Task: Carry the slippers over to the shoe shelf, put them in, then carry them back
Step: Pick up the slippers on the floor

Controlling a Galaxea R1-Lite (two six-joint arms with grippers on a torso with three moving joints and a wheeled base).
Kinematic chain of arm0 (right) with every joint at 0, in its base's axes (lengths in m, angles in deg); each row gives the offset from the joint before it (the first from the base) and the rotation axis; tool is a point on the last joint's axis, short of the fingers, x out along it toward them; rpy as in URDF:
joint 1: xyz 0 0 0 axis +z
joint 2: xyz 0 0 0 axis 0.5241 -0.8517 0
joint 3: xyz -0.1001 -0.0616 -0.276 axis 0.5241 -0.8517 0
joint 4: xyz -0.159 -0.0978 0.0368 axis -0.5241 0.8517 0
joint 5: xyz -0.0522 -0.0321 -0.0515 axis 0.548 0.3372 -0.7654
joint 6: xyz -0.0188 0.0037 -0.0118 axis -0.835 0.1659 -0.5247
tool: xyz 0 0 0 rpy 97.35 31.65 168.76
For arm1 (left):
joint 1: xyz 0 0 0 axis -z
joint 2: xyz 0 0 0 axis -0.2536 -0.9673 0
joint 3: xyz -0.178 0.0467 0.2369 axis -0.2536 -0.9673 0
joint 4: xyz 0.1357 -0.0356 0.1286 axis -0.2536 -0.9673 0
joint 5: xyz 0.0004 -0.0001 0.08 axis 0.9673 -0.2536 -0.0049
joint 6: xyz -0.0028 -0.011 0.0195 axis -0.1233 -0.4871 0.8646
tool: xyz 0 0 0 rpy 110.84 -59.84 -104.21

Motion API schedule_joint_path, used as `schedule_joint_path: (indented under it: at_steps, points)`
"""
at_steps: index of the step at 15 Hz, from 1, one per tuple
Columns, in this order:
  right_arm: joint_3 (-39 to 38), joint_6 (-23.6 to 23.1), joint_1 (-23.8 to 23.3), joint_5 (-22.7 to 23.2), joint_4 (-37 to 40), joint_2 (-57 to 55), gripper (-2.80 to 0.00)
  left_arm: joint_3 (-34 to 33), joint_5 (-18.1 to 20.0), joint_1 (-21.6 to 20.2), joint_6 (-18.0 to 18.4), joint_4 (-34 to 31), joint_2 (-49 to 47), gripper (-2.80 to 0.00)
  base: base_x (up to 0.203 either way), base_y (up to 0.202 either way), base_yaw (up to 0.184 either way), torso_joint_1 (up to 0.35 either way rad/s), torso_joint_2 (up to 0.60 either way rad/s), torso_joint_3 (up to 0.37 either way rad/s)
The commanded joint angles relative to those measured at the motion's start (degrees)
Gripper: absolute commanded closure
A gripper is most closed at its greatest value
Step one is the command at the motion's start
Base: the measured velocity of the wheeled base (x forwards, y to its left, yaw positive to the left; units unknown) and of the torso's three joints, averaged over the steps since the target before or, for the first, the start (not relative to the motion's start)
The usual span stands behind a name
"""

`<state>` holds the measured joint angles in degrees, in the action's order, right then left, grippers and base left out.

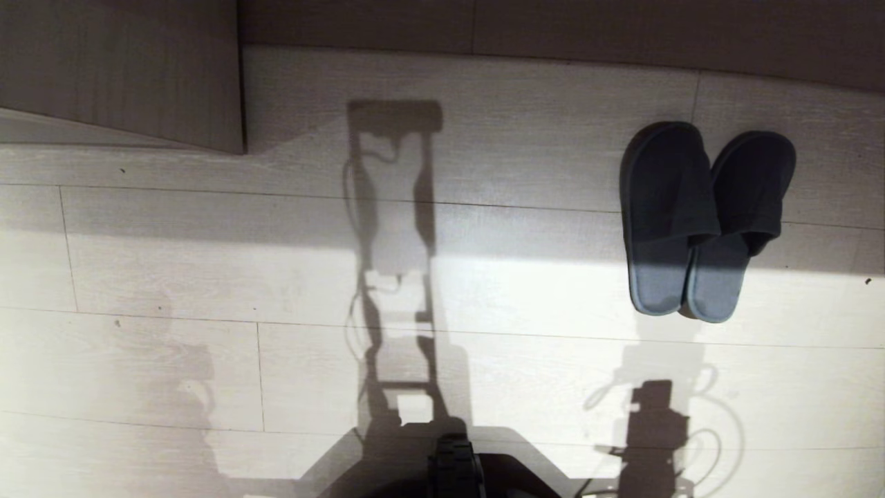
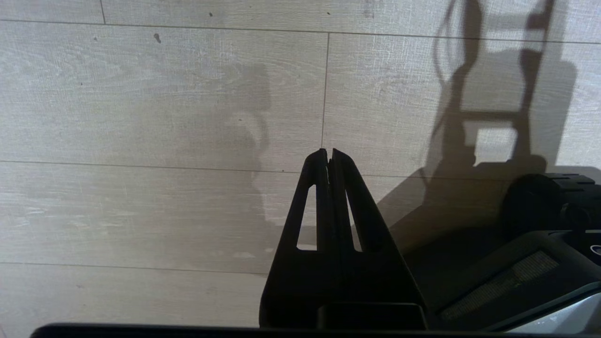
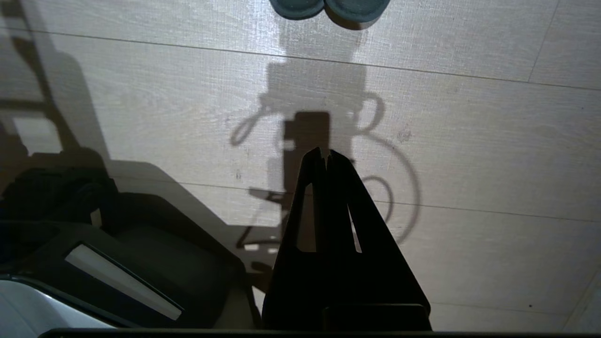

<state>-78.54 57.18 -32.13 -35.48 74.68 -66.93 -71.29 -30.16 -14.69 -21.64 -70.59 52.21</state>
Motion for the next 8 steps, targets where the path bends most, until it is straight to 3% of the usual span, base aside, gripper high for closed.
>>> schedule_joint_path:
  at_steps: [1,4,8]
  points:
    - [-0.02,0.74,0.0,-0.39,-0.16,0.0,0.0,0.0,0.0,0.0,0.01,0.0,0.01,0.0,0.0,0.0,0.0,0.0,0.0,0.0]
    - [5.39,1.23,0.11,-0.63,1.15,-2.5,0.0,0.0,0.0,0.0,-0.02,0.0,-0.05,0.0,0.0,0.0,0.0,0.0,0.0,0.0]
    - [13.68,1.39,0.66,1.42,0.11,-25.55,0.0,0.0,0.0,0.0,0.06,0.0,-0.04,0.0,0.0,0.0,0.0,0.0,0.0,0.0]
